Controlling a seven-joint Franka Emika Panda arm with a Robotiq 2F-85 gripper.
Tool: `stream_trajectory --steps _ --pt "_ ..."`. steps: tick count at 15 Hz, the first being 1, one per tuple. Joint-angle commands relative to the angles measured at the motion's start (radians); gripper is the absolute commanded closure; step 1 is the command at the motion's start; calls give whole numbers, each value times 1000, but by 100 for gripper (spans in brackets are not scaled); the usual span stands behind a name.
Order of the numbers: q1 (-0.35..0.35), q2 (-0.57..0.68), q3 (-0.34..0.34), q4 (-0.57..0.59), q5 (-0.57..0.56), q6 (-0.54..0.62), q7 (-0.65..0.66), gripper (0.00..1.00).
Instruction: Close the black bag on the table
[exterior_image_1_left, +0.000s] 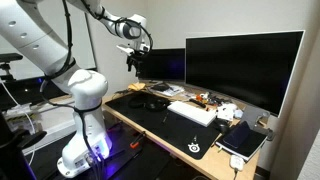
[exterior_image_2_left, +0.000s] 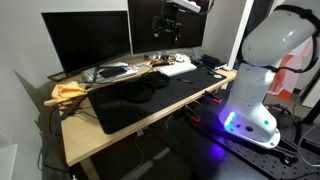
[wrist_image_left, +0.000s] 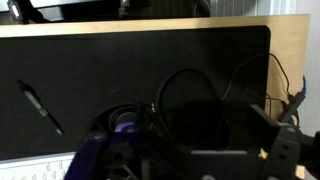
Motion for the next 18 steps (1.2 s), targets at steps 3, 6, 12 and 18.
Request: stream_trajectory --steps 3,6,12,18 --pt "-18 6 20 6 7 0 -3 0" --pt "-7 47 10 35 34 -2 -25 0" --pt "15 164 42 111 55 28 -46 0" --pt "49 283 141 182 18 125 -6 0"
